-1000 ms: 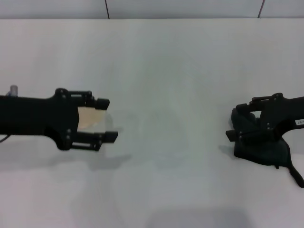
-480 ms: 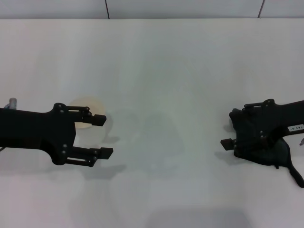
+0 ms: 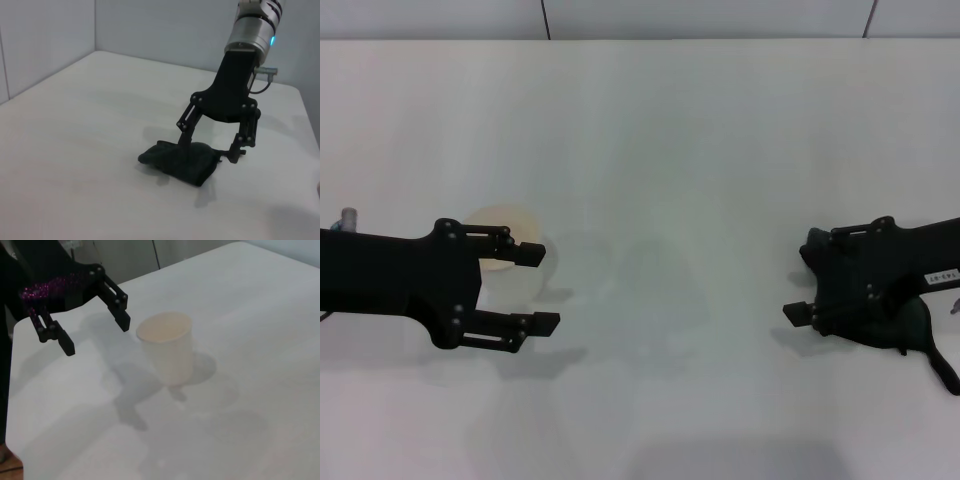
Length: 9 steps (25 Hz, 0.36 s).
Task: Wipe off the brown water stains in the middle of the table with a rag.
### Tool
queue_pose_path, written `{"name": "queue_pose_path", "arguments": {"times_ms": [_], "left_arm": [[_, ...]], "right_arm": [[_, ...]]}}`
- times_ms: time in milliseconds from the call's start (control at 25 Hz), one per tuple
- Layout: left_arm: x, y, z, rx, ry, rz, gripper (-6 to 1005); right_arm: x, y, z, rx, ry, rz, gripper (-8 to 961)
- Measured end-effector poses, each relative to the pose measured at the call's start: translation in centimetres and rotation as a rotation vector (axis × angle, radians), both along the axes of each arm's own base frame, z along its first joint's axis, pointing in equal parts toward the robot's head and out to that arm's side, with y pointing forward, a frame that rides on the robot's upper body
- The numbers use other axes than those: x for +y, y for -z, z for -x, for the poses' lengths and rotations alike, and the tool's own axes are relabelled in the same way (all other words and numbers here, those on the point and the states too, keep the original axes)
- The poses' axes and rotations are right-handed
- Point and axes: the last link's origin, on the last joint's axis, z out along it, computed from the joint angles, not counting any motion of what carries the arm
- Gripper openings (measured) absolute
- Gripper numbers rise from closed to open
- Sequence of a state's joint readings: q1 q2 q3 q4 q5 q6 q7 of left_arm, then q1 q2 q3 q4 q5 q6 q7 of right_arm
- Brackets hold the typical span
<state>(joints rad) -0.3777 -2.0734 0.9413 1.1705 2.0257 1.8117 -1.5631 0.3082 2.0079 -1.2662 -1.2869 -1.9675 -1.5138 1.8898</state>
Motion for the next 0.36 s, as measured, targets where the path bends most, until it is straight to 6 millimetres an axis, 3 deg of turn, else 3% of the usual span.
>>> {"name": "queue_pose_path", "arguments": {"times_ms": [360], "left_arm": [[-0.20, -0.01, 0.18, -0.005, -0.007, 0.000, 773]], "right_arm": [[-0.27, 0.11, -0.03, -0.001, 0.003, 0.018, 827]]}}
